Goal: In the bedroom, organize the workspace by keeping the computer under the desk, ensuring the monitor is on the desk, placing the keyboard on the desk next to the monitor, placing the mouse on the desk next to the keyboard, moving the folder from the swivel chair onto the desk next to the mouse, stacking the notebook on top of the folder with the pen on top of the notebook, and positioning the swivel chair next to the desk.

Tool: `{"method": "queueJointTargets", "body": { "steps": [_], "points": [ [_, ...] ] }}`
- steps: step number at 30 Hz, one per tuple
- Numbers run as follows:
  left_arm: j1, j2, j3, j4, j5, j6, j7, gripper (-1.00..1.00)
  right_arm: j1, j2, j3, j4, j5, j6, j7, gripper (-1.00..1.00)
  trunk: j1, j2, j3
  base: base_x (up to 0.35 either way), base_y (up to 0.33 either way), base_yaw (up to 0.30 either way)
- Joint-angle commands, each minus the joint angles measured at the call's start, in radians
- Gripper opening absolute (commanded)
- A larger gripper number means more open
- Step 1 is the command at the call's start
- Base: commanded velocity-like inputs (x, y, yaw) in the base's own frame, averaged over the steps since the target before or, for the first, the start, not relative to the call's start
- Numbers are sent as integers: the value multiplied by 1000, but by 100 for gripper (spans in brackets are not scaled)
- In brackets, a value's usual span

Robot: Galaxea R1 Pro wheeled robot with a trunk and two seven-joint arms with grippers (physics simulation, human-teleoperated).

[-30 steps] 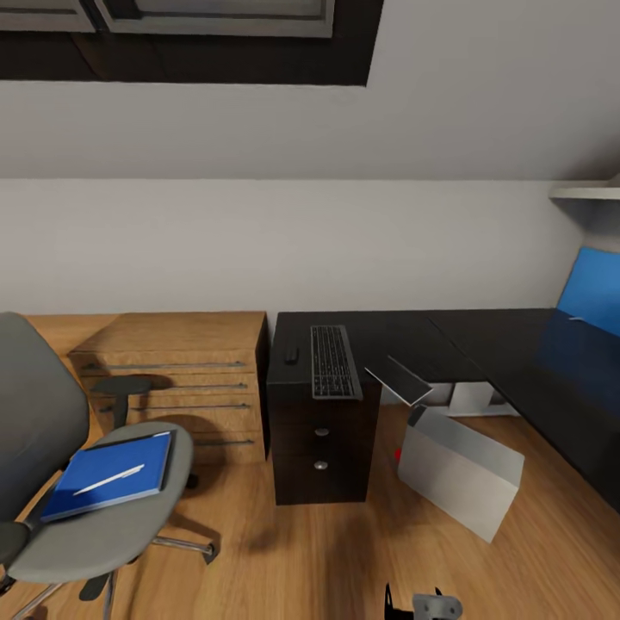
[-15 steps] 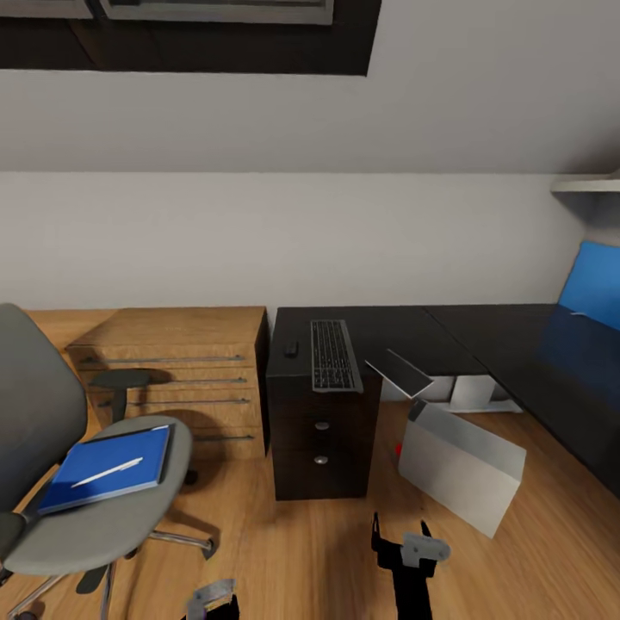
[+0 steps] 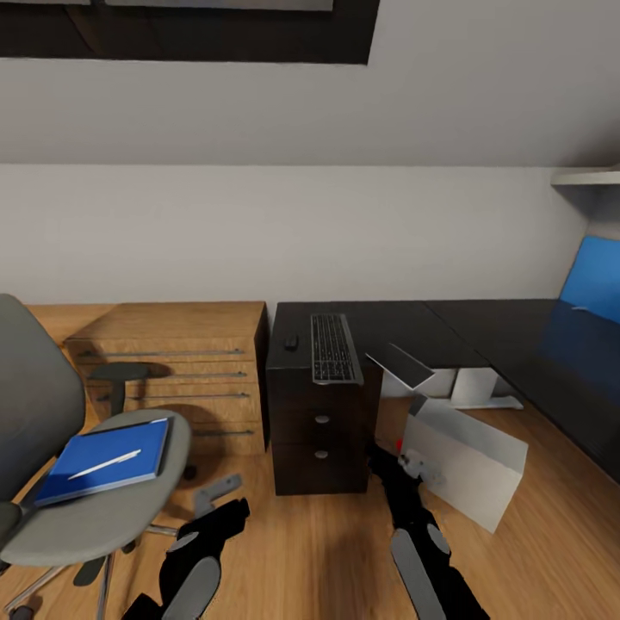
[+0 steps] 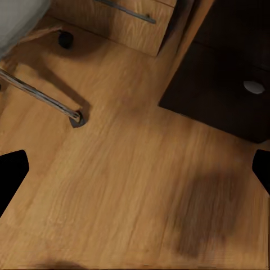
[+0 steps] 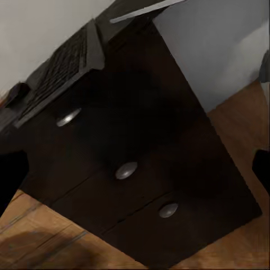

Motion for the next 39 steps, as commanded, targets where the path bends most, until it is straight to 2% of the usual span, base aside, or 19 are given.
{"method": "queueJointTargets", "body": {
  "steps": [1, 3, 4, 5, 6, 7, 10, 15, 21, 26, 27, 32, 34, 39],
  "points": [
    [-1, 0, -1, -38, 29, 27, 54, 100, -1, -4, -1, -95, -171, 107, 10, 100, 4, -8, -4, 0, 0, 0],
    [-1, -1, 0, -52, 37, 35, 72, 100, -1, -9, -3, -137, -275, 171, 18, 100, 12, -22, -11, 0, 0, 0],
    [-1, 0, 2, -60, 43, 39, 83, 100, -1, -19, -4, -163, -377, 224, 29, 100, 15, -29, -14, 0, 0, 0],
    [-1, 0, 3, -63, 45, 41, 87, 100, -1, -27, -4, -171, -424, 245, 36, 100, 19, -36, -17, 0, 0, 0],
    [-1, 0, 18, -69, 49, 44, 93, 100, -1, -55, -3, -174, -546, 287, 66, 100, 23, -43, -20, 0, 0, 0],
    [-1, 0, 32, -71, 51, 45, 96, 100, -1, -72, -2, -157, -598, 304, 89, 100, 27, -50, -23, 0, 0, 0],
    [-1, 0, 51, -69, 59, 46, 98, 100, -1, -90, -3, -110, -654, 320, 139, 100, 35, -64, -29, 0, 0, 0],
    [-1, 4, 60, -52, 70, 47, 100, 100, -1, -100, -4, -69, -682, 331, 186, 100, 35, -64, -29, 0, 0, 0],
    [-1, 3, 60, -29, 70, 47, 102, 100, -1, -91, 3, -45, -695, 334, 196, 100, 58, -106, -48, 0, 0, 0],
    [-1, 1, 52, -21, 71, 47, 103, 100, -1, -76, 1, -9, -741, 335, 201, 100, 77, -141, -64, 0, 0, 0],
    [-1, 0, 50, -18, 71, 47, 104, 100, -1, -74, 0, -3, -770, 335, 201, 100, 81, -148, -67, 0, 0, 0],
    [-1, -1, 30, 11, 68, 45, 107, 100, -1, -72, -2, 4, -838, 332, 203, 100, 100, -183, -83, 0, 0, 0],
    [-1, -1, 20, 16, 67, 43, 107, 100, -1, -72, -2, 4, -845, 331, 204, 100, 107, -197, -89, 0, 0, 0],
    [-1, -1, 4, 23, 69, 41, 106, 100, -1, -71, 0, 0, -852, 329, 205, 100, 107, -197, -89, 0, 0, 0]
  ]
}}
